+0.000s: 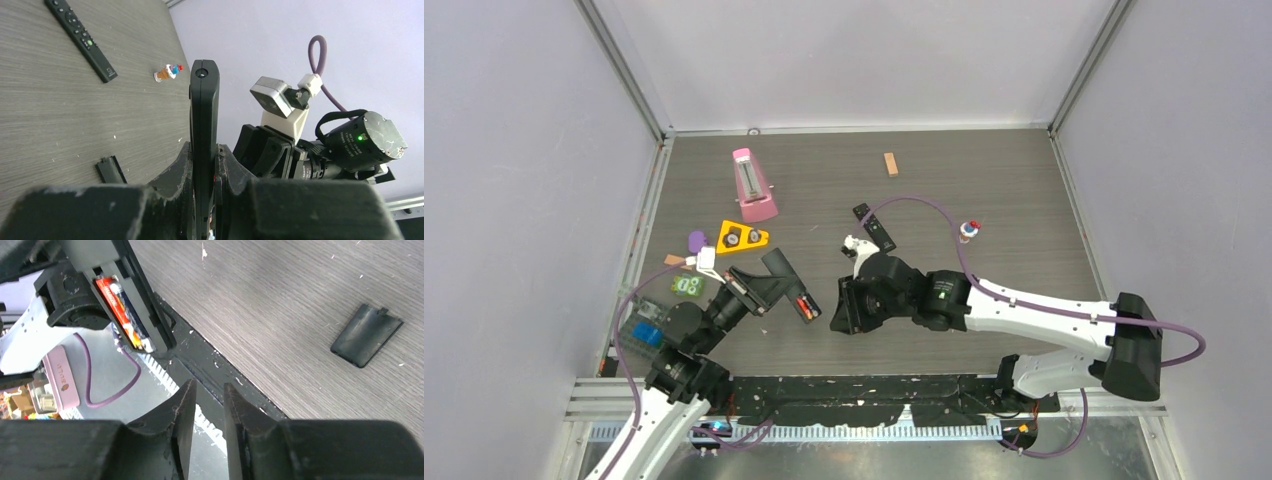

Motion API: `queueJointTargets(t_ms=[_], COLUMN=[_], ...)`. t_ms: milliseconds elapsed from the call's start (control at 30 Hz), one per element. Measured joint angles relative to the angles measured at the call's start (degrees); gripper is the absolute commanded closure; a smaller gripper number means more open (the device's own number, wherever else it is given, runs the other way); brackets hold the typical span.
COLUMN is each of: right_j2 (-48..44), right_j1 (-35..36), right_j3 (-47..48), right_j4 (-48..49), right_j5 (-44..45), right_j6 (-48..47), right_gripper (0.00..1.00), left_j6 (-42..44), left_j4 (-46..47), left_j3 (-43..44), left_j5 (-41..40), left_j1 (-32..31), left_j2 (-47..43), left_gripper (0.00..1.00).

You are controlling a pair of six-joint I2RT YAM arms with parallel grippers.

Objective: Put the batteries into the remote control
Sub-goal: Load the battery into the remote control.

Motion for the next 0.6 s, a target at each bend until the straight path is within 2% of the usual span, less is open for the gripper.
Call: queueJointTargets(t_ms=[100, 233, 300, 433, 600], right_j2=[-1.4, -2.8, -4.3, -6.6, -7.5], right_j1=[0.0, 0.0, 0.0, 0.0, 0.0], right_j3=[-1.7, -1.8, -1.8, -1.9, -4.4], right_j4=[2.1, 6.6, 8.7, 12.2, 18.4], right_j5=[-1.6, -2.9, -2.8, -3.1, -5.6], right_j6=[-0.7, -1.7, -2.6, -5.0, -9.2], right_gripper=[0.51, 0.31, 0.26, 0.22, 0.23], left_j6=[1.2, 3.6, 5.5, 9.8, 11.5], left_j4=[-0.8, -1.4, -2.4, -3.4, -1.8], left_j3=[0.9, 1.5, 2.5, 6.8, 9.8], left_j5=[-0.2, 1.0, 2.8, 8.3, 14.9], left_j1=[0.0, 0.0, 0.0, 0.0, 0.0], left_j2=[0.0, 0.0, 0.2, 2.0, 4.6], left_gripper=[1.00, 1.00, 1.00, 1.00, 1.00])
